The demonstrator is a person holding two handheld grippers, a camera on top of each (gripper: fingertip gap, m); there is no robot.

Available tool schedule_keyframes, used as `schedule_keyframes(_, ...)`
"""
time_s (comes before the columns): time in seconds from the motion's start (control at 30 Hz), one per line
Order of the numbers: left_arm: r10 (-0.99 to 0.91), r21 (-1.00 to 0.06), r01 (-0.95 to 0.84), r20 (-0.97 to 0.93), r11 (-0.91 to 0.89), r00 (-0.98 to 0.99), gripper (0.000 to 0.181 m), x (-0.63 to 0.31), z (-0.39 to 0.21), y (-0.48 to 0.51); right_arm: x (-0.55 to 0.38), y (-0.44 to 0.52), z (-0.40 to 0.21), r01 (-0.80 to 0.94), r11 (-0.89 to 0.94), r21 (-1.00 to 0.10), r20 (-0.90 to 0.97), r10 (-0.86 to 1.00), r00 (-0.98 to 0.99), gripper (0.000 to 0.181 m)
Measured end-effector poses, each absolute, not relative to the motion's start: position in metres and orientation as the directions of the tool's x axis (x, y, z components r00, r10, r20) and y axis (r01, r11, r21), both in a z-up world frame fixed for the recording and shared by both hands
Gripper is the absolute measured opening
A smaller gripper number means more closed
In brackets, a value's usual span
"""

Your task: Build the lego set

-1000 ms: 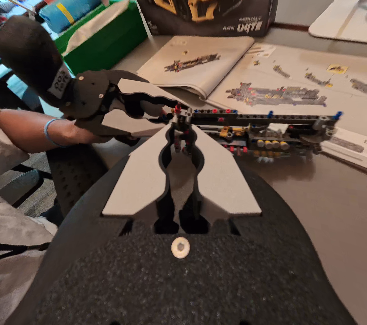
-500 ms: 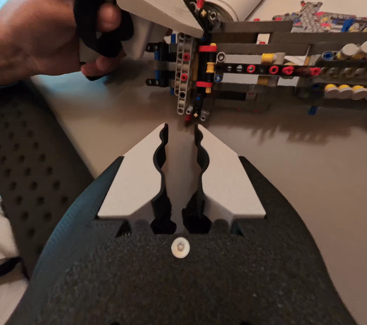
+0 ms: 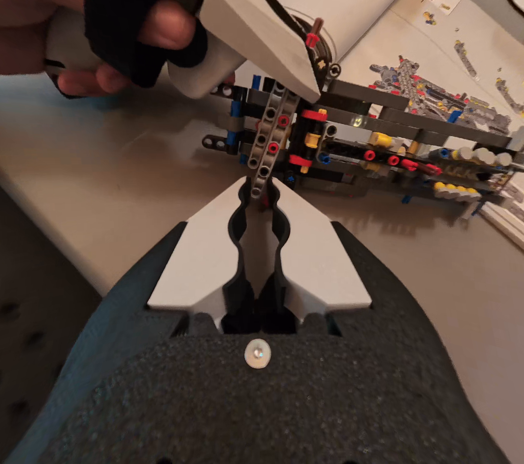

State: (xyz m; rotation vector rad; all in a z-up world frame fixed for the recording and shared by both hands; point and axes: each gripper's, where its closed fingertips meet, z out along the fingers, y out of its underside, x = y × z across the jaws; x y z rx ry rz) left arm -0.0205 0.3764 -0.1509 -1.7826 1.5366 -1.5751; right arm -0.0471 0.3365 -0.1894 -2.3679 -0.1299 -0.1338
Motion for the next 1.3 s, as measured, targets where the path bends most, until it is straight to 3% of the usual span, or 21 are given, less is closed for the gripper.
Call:
schedule_keyframes(0.17, -0.852, -0.789, -0.504, 0.493, -0.351, -0.178, 0.034, -0.021, -0.154, 0.380, -0.037, 0.326, -0.178, 0.174, -0.734, -0.657, 0.184, 0.067, 0.981, 0.007)
schedule_keyframes(0.47, -0.881, -0.803, -0.516, 0.440, -0.298, -0.176, 0.033, -0.021, -0.158, 0.378, -0.036, 0.324, -0.183, 0.134, -0.719, -0.682, 0.113, 0.077, 0.991, 0.007)
schedule_keyframes(0.73, -0.848, -0.753, -0.548, 0.511, -0.363, -0.140, 0.033, -0.033, -0.165, 0.378, -0.041, 0.307, -0.177, 0.199, -0.715, -0.670, 0.148, 0.135, 0.980, 0.013)
schedule_keyframes(0.97, -0.813, -0.701, -0.566, 0.576, -0.435, -0.088, 0.034, -0.054, -0.171, 0.359, -0.067, 0.281, -0.183, 0.052, -0.709, -0.703, -0.151, 0.220, 0.964, 0.033)
schedule_keyframes(1.03, -0.795, -0.675, -0.576, 0.603, -0.461, -0.071, 0.034, -0.054, -0.173, 0.357, -0.064, 0.283, -0.188, 0.090, -0.702, -0.707, -0.100, 0.225, 0.969, 0.045)
schedule_keyframes(1.1, -0.777, -0.648, -0.584, 0.628, -0.489, -0.045, 0.034, -0.053, -0.175, 0.357, -0.057, 0.287, -0.188, 0.146, -0.678, -0.720, 0.017, 0.193, 0.981, 0.041)
schedule_keyframes(1.23, -0.759, -0.617, -0.601, 0.651, -0.509, -0.026, 0.033, -0.053, -0.177, 0.352, -0.058, 0.292, -0.200, 0.167, -0.719, -0.674, 0.059, 0.173, 0.983, 0.042)
schedule_keyframes(1.3, -0.768, -0.625, -0.599, 0.640, -0.500, -0.027, 0.034, -0.052, -0.177, 0.351, -0.052, 0.295, -0.199, 0.162, -0.715, -0.680, 0.079, 0.148, 0.986, 0.029)
